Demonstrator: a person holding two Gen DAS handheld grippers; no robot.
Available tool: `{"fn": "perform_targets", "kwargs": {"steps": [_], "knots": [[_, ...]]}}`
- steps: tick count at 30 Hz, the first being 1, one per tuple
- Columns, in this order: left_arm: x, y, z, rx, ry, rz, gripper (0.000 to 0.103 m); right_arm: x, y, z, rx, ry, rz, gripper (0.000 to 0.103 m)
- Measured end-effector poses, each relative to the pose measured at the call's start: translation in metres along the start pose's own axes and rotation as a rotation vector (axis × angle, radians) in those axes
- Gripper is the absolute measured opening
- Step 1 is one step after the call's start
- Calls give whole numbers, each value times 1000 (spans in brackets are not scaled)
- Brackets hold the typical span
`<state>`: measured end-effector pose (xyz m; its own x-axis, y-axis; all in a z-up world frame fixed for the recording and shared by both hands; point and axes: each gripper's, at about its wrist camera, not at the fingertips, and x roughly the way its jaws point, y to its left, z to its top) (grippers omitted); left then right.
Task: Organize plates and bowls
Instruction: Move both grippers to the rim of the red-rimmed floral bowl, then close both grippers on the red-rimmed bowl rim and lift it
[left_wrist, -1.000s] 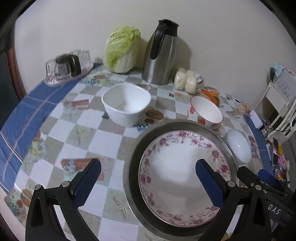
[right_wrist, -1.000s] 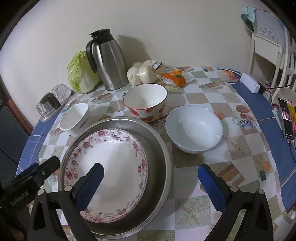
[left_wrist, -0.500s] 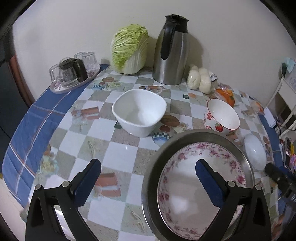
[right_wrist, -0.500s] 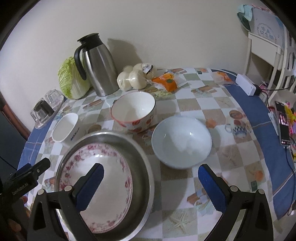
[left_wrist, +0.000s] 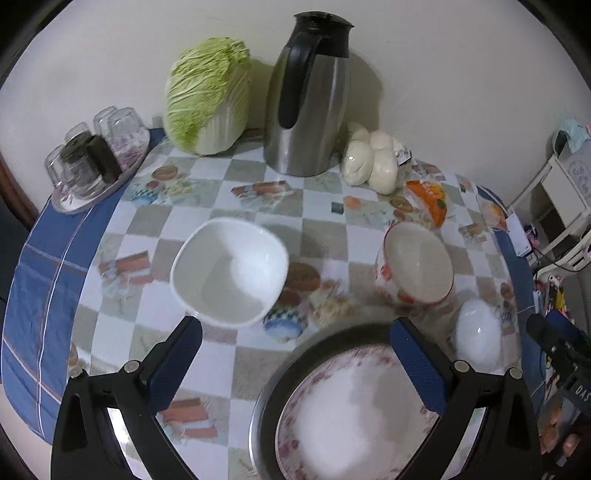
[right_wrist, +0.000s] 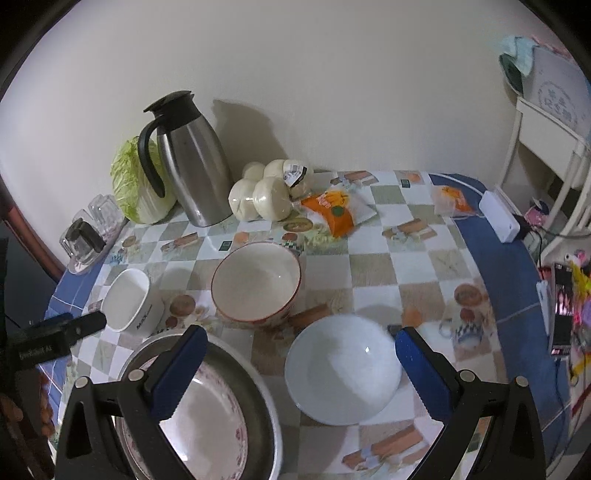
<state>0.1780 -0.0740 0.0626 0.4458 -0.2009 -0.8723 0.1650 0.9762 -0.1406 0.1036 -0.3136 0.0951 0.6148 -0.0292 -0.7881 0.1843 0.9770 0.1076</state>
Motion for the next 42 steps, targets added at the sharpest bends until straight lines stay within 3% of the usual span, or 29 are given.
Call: {"fn": "perform_targets", "kwargs": {"steps": [7,13,17,22,27,29,34,39,41,42], "knots": [[12,-13,32,-21,40,0,102,-3,-23,28,44,55,-21,103],[20,-30,34,-16,87,-57,102,-20,-48,34,78,102,8,103],[25,-47,33,33,72,-75,102,-43,-58,38,68,84,5,103],[39,-58,36,25,81,-104,98,-63,-52,60,45,16,21,103],[59,-66,43,-8,102,-116,89,-30,-35,77,57,32,33,100],[71,-69,43,-25,127,-124,83,1,-28,74,57,76,42,85],[102,-74,40,-40,183,-137,70,79,-21,53,99,201,58,63],[125,-75,38,-44,220,-137,53,120,-12,44,100,245,61,46],[133,-75,37,-47,236,-142,46,131,-9,44,93,253,57,32],[137,-75,36,-48,243,-146,44,135,-8,44,91,260,54,30]]}}
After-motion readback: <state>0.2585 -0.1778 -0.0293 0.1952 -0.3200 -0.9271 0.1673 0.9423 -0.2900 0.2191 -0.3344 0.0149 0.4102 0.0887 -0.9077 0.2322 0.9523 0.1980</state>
